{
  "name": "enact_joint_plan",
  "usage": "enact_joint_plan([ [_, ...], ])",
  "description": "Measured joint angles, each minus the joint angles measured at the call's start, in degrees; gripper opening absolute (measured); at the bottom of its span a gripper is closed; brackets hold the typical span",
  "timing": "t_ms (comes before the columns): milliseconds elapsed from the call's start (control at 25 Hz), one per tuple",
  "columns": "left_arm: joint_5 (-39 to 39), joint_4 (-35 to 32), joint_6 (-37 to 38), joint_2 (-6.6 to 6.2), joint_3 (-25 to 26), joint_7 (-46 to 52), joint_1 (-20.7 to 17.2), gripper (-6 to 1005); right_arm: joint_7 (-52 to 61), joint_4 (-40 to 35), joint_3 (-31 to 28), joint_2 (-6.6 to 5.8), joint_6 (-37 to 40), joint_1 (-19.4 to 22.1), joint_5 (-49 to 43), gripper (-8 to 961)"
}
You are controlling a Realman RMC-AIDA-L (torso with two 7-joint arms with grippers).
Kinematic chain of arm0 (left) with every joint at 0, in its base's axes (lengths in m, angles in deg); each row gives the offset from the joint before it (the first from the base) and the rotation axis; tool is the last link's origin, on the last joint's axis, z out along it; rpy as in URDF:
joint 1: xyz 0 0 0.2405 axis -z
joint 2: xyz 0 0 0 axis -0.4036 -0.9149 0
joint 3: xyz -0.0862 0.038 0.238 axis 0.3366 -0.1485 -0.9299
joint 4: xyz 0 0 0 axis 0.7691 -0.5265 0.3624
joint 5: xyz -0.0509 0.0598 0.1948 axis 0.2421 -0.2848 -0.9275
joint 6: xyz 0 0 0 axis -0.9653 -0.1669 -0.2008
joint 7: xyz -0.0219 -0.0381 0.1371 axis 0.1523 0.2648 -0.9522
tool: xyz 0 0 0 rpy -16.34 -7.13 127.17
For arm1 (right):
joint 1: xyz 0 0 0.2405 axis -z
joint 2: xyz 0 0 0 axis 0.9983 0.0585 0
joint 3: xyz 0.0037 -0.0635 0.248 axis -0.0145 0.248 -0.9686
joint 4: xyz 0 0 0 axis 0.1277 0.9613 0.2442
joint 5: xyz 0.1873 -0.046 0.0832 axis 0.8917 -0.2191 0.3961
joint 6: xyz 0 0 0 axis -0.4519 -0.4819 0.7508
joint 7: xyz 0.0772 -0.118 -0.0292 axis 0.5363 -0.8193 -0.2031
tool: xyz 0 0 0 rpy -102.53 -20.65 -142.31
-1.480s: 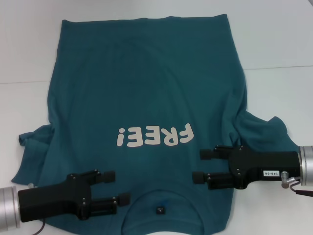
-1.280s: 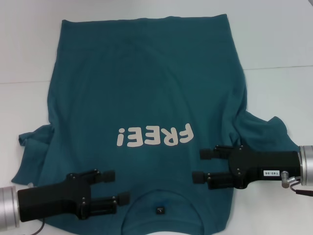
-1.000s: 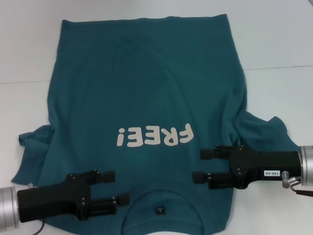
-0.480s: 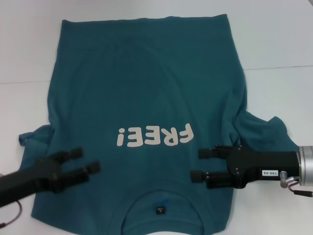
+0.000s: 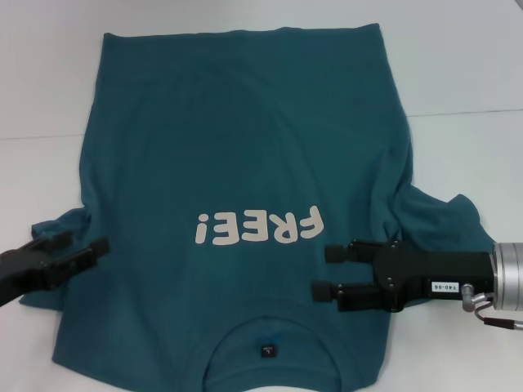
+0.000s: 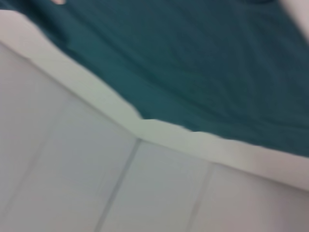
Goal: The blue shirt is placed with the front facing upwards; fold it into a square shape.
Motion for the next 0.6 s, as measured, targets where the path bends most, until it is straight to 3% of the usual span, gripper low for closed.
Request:
enact_joint_plan([
  [600, -0.01, -0.1, -12.01, 0.4, -0.2, 1.54, 1.06, 874, 0.94, -0.28, 0.0, 0.1, -0.26, 0.02, 0.02, 917],
])
